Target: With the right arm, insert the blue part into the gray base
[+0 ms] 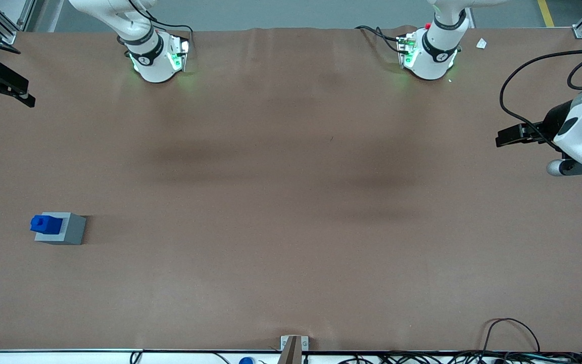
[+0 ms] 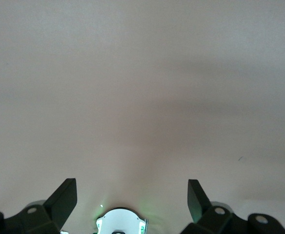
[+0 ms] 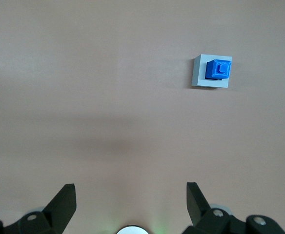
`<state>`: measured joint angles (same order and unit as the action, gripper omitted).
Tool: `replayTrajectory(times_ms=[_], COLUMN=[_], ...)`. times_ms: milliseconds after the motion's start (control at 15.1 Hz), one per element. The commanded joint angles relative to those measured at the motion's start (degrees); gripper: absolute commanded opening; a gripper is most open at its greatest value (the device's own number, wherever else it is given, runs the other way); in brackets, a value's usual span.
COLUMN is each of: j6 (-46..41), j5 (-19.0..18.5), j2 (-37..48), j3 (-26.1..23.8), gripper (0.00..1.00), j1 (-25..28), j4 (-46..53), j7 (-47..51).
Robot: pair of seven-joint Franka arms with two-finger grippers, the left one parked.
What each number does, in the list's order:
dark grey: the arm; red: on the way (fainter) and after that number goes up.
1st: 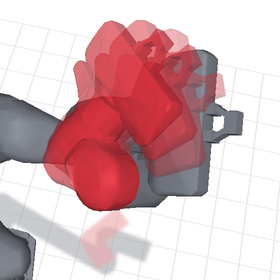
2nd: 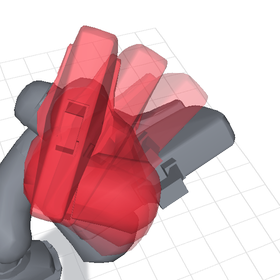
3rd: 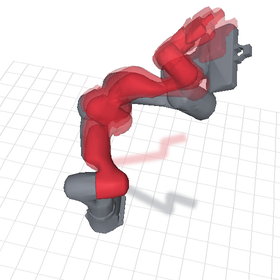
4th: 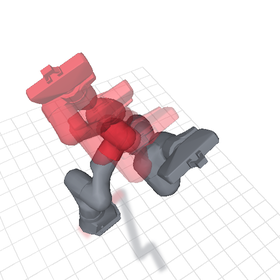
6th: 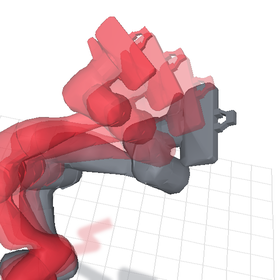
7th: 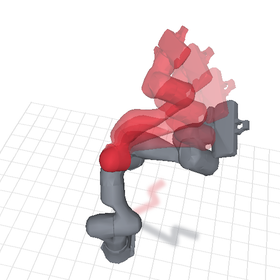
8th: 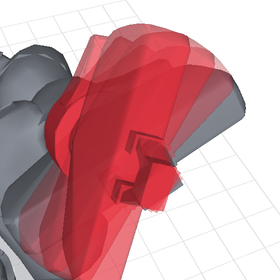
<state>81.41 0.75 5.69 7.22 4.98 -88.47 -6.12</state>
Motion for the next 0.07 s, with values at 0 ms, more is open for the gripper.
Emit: replayTrajectory(times_ms=[0], j6=[0.1], j5=[0.0], j2=[1.3], j3=[-0.5], gripper=[1.0], j1=[-0.2], j4=[-0.6], j7=[-0.2])
